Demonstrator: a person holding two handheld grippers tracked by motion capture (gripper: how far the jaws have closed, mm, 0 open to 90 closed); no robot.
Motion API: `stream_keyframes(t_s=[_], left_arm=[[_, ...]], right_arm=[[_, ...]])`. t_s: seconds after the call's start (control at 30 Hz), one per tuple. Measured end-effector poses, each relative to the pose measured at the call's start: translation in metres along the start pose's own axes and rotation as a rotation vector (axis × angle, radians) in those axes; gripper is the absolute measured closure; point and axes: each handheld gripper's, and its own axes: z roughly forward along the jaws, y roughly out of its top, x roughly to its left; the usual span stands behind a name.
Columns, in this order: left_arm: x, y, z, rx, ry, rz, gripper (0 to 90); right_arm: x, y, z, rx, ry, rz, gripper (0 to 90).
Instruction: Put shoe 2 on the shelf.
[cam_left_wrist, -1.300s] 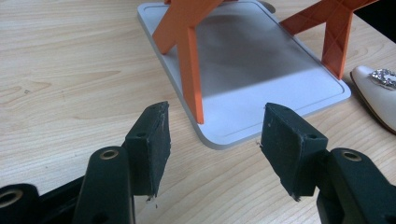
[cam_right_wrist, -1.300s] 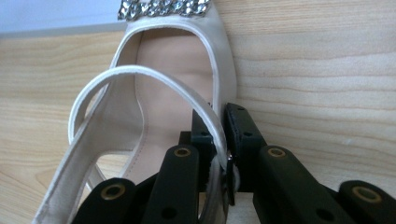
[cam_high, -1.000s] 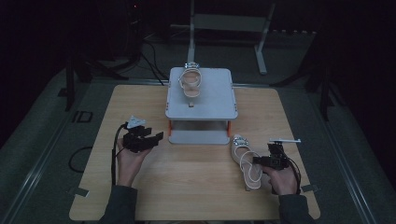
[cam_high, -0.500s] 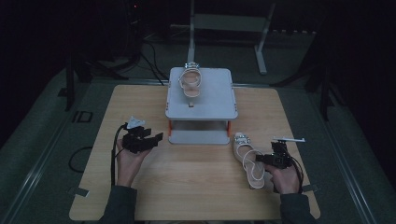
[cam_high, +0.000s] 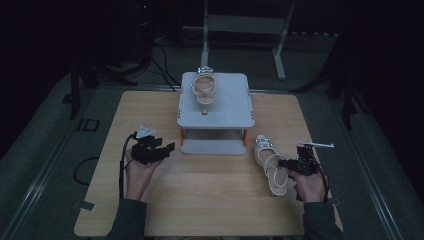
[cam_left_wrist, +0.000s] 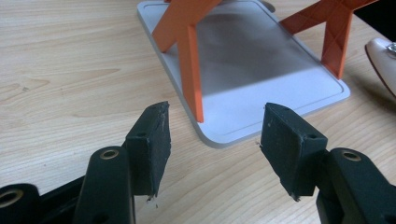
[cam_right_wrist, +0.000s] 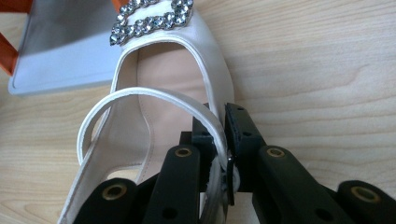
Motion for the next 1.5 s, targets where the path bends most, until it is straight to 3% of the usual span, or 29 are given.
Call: stream_keyframes(t_s=[0.43, 1.17, 1.5], left_arm=[[-0.002, 0.001, -0.004, -0.008, -0.003, 0.002, 42.8], [-0.003, 0.0, -0.003, -0.002, 0.009, 0.012, 43.4], [-0.004, -0.001, 0.0, 0.004, 0.013, 0.013, 43.3]], right_arm=[[-0.004, 0.025, 0.002, -0.023, 0.001, 0.043, 83.6], [0.0, 0.079, -0.005, -0.074, -0.021, 0.065, 83.4], [0.004, 0.098, -0.006, -0.085, -0.002, 0.084, 83.3]])
